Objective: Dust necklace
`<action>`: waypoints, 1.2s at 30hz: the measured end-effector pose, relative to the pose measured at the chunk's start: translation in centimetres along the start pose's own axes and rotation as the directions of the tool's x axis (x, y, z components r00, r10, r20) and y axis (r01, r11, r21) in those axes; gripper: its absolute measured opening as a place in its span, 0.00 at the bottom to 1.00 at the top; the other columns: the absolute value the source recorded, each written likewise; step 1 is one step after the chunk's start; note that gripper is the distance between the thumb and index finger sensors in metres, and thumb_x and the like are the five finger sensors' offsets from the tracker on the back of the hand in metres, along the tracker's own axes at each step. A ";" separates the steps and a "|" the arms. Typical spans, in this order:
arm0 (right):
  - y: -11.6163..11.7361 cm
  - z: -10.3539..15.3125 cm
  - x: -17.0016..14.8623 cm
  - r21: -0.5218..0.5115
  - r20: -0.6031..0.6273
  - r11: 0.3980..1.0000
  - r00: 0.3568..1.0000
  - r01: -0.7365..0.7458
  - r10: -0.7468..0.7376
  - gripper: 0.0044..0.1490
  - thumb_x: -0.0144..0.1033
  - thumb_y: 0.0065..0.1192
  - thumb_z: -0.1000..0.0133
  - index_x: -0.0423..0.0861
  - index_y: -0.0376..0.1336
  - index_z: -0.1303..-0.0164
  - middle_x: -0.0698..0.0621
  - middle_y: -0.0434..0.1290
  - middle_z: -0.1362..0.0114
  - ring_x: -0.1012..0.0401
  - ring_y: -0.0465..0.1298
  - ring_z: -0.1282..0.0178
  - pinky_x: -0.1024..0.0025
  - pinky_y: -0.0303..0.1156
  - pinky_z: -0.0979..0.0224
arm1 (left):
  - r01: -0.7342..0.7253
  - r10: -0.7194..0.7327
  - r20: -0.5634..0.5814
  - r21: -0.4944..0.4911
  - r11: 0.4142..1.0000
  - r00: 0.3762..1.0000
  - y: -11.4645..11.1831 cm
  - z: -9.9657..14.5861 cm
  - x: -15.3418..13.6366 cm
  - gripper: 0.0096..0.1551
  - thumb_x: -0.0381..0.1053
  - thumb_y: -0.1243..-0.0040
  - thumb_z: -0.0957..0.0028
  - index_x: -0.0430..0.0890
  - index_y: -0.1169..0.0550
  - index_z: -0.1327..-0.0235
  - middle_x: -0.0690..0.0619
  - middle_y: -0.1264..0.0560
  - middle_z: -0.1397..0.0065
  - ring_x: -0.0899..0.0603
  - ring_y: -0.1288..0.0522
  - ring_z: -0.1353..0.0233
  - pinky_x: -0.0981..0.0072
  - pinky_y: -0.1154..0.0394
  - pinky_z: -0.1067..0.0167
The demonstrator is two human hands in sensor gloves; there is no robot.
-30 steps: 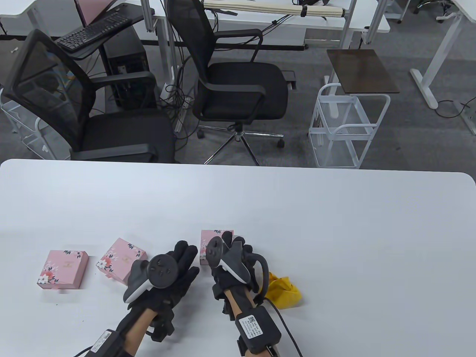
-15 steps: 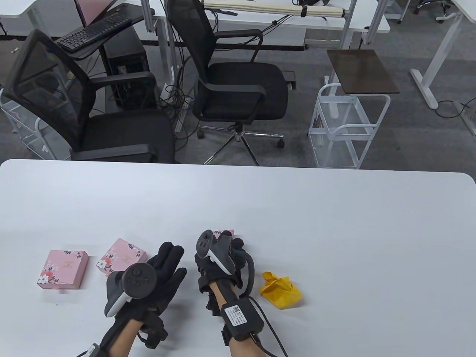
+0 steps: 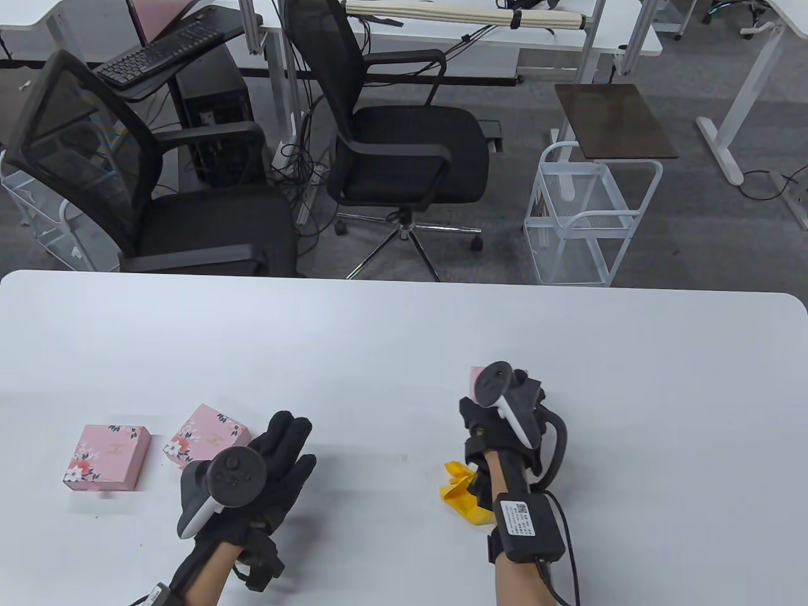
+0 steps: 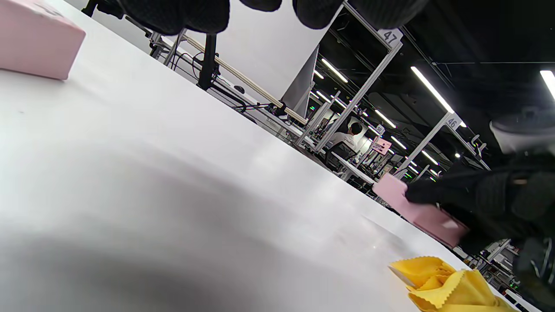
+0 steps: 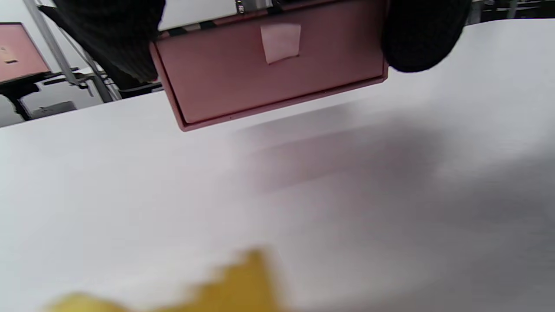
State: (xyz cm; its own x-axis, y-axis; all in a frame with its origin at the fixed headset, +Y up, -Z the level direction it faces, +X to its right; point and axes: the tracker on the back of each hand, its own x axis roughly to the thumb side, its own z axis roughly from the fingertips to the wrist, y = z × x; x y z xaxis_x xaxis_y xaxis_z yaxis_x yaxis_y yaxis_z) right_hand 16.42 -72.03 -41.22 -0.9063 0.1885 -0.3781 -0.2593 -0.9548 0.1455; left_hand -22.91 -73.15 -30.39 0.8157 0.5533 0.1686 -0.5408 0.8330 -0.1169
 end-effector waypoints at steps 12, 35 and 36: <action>2.0 -1.5 -6.1 0.041 -0.057 0.998 0.998 0.042 -0.040 0.64 0.59 0.59 0.31 0.29 0.32 0.13 0.15 0.37 0.17 0.17 0.51 0.25 0.26 0.56 0.25 | 0.096 -0.097 -0.026 -0.028 0.995 0.995 -0.7 -0.4 -0.1 0.37 0.63 0.55 0.35 0.54 0.44 0.14 0.48 0.52 0.09 0.31 0.47 0.18 0.37 0.41 0.24; -1.7 11.8 -1.6 -0.185 0.384 0.952 0.910 0.244 -0.158 0.49 0.55 0.53 0.30 0.33 0.45 0.13 0.22 0.49 0.15 0.24 0.57 0.24 0.31 0.58 0.24 | 0.157 -0.111 -0.338 0.111 0.981 0.934 5.1 -0.4 -4.9 0.45 0.69 0.49 0.37 0.52 0.46 0.12 0.41 0.52 0.09 0.30 0.51 0.16 0.35 0.45 0.23; -1.4 12.0 -1.6 -0.184 0.391 0.951 0.906 0.248 -0.161 0.49 0.55 0.53 0.30 0.33 0.46 0.13 0.22 0.49 0.15 0.24 0.58 0.25 0.32 0.58 0.24 | 0.188 -0.144 -0.370 0.085 0.978 0.918 5.3 -0.6 -5.5 0.45 0.69 0.49 0.37 0.52 0.46 0.12 0.41 0.52 0.09 0.30 0.52 0.16 0.35 0.46 0.23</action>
State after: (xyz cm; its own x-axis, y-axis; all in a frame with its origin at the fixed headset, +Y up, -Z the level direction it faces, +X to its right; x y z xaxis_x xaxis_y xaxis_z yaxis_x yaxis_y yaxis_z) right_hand 14.20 -68.24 -29.83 -0.9101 0.4143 -0.0087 -0.4102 -0.9035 -0.1239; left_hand -30.13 -71.77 -32.56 0.9025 0.3862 -0.1905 -0.3933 0.9194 0.0005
